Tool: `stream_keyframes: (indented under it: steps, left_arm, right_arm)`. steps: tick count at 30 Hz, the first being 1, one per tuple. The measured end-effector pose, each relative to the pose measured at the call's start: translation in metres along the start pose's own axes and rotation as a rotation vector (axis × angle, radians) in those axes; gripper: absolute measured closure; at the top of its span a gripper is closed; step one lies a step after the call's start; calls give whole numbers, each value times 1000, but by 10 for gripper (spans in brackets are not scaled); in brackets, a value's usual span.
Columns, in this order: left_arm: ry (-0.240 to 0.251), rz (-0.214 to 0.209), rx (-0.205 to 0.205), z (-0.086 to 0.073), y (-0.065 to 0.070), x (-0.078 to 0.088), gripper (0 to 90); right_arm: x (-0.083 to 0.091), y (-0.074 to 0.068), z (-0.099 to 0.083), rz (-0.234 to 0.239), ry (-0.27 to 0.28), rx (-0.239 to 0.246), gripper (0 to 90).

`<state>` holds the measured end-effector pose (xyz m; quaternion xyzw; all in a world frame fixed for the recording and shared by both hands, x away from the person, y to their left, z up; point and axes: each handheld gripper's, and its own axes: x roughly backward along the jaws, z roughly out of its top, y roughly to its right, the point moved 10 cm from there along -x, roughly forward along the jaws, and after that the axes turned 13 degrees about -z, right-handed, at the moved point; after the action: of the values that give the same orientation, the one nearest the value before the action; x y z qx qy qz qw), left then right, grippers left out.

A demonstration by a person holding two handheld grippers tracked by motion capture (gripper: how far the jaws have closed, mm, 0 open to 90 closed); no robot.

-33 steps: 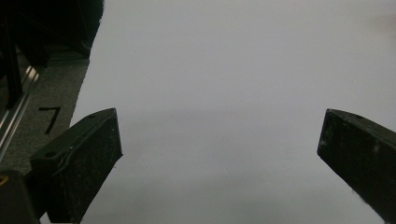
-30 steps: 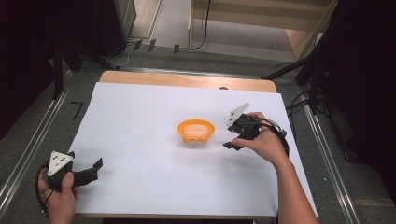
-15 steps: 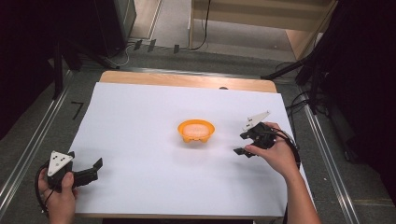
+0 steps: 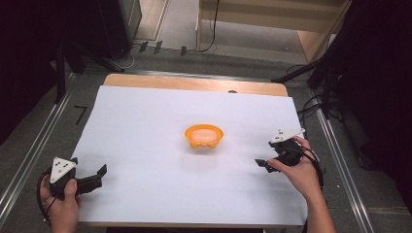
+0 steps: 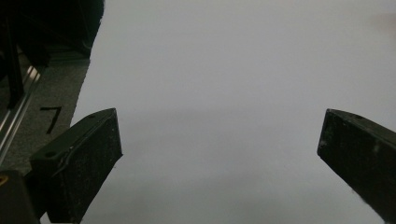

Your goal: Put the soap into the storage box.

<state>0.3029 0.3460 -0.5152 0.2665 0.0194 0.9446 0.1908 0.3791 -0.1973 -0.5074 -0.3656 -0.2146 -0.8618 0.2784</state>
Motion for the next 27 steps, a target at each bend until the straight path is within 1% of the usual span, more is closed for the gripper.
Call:
stream_keyframes:
  steps: [1,2,4,6,9,11,12,15,17,18,20,21,27]
  left_arm:
    - [0,1,0,0,0,0,1]
    - [1,1,0,0,0,0,1]
    - [1,-1,0,0,0,0,1]
    - [-1,0,0,0,0,1,1]
    - [1,1,1,0,0,0,1]
    - [2,1,0,0,0,1,1]
    - [2,1,2,0,0,1,1]
    - [4,2,2,0,0,1,1]
    - [4,3,1,0,0,1,1]
    - [4,3,2,0,0,1,1]
    - [3,2,2,0,0,1,1]
    - [4,3,3,0,0,1,1]
    - [6,5,2,0,0,1,1]
  right_arm:
    - [1,1,-3,-4,9,-11,106]
    - [3,2,-6,-11,17,-31,87]
    - [5,3,-13,-2,32,-63,66]
    - [7,3,-19,-9,43,-103,27]
    - [10,4,-29,-24,59,-139,7]
    - [12,5,-36,-35,70,-171,0]
    - [13,6,-39,-39,82,-185,0]
    - [18,11,-49,-81,101,-236,0]
    - [23,14,-55,-99,122,-266,0]
    - [25,15,-58,-100,130,-281,0]
    - [29,17,-64,-113,140,-295,0]
    - [31,18,-68,-129,142,-299,0]
    - [42,24,-90,-168,188,-358,0]
